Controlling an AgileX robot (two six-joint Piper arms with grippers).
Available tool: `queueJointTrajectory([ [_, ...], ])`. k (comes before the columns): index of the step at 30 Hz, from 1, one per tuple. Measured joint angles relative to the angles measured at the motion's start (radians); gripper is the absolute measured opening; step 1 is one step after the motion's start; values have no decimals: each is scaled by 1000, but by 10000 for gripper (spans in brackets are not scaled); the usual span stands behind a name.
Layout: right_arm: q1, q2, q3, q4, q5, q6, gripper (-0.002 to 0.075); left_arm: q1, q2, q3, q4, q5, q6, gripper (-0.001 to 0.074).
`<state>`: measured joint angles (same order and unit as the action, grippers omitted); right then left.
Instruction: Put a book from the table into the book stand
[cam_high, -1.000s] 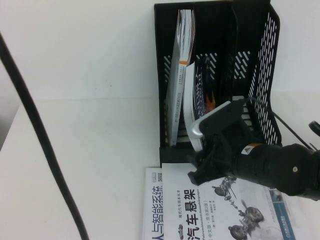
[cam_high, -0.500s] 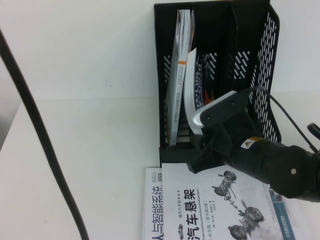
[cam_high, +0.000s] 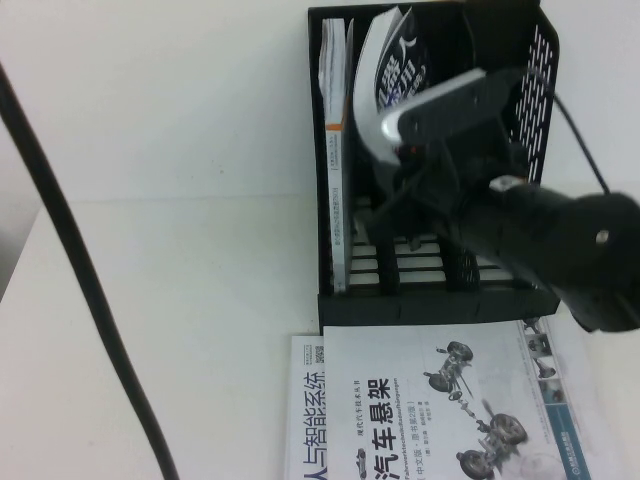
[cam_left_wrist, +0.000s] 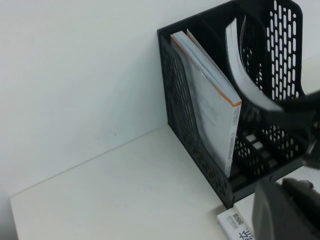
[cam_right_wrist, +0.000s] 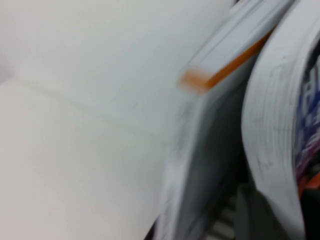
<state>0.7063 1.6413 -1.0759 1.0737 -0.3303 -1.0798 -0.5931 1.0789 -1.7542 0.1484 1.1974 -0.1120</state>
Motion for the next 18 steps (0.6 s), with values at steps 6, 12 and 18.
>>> queueJointTrajectory([
  [6, -2, -41, -103, 338, -81, -341, 139, 0, 0, 0, -1, 2, 0, -2],
  [12, -12, -60, -211, 516, -132, -529, 134, 0, 0, 0, -1, 2, 0, -2],
  [18, -21, -22, -247, 666, -160, -689, 134, 0, 0, 2, -23, -14, 0, -2],
])
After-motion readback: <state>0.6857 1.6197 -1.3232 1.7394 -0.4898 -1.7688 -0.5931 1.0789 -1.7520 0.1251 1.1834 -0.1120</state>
